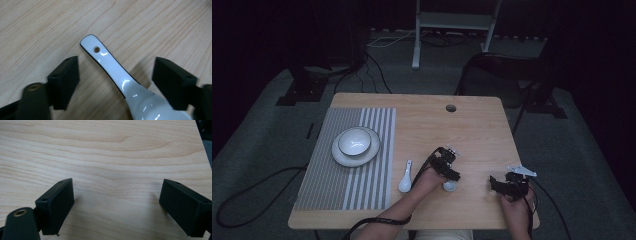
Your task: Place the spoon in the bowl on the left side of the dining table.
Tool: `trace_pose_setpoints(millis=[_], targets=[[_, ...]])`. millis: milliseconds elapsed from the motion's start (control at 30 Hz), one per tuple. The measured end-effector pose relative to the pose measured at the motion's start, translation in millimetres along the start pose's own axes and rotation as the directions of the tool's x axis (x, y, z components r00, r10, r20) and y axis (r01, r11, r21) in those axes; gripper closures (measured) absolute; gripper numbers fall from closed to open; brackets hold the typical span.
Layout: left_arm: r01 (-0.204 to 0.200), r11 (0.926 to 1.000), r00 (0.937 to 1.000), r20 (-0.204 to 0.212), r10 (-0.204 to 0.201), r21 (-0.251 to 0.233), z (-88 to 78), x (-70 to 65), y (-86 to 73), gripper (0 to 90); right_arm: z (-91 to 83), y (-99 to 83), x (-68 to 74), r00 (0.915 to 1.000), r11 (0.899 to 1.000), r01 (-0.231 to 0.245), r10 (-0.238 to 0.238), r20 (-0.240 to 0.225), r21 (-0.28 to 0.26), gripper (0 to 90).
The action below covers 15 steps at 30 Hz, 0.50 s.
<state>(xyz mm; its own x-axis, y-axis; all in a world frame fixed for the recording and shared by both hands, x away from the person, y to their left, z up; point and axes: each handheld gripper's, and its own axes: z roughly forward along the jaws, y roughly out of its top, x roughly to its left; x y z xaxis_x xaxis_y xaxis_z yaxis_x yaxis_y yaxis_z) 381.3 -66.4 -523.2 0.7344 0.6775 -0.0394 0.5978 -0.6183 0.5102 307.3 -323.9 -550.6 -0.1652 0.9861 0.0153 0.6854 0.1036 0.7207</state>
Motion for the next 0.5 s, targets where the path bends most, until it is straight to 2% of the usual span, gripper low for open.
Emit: trace_pose_setpoints(millis=[200, 267, 367, 433, 500], targets=[[-0.015, 0.9995, 0.9999, 0.006, 0.016, -0.029, -1.8, -2.6, -2.4, 39.7, 0.0, 0.0, 0.0, 1.0000, 1.000, -0.001, 0.001, 0.000, 0.000, 11.8], [-0.032, 0.9990, 0.9995, 0.002, 0.032, -0.032, -2.3, -4.3, -2.6, 48.0, 0.0, 0.0, 0.0, 1.0000, 1.000, -0.001, 0.001, 0.001, 0.000, 11.8], [-0.033, 0.9987, 0.9994, 0.008, 0.034, -0.040, -2.1, -5.4, -2.1, 57.0, 0.0, 0.0, -0.1, 1.0000, 1.000, -0.001, 0.001, 0.002, 0.000, 11.8], [-0.047, 0.9981, 0.9989, -0.009, 0.046, -0.041, -1.8, -6.5, -1.7, 65.9, 0.0, 0.0, -0.1, 1.0000, 1.000, -0.003, 0.003, 0.003, 0.000, 11.8], [-0.030, 0.9984, 0.9995, 0.002, 0.030, -0.048, -1.5, -4.6, -1.5, 74.4, 0.0, 0.0, -0.1, 1.0000, 1.000, -0.003, 0.003, 0.003, 0.000, 11.8]])
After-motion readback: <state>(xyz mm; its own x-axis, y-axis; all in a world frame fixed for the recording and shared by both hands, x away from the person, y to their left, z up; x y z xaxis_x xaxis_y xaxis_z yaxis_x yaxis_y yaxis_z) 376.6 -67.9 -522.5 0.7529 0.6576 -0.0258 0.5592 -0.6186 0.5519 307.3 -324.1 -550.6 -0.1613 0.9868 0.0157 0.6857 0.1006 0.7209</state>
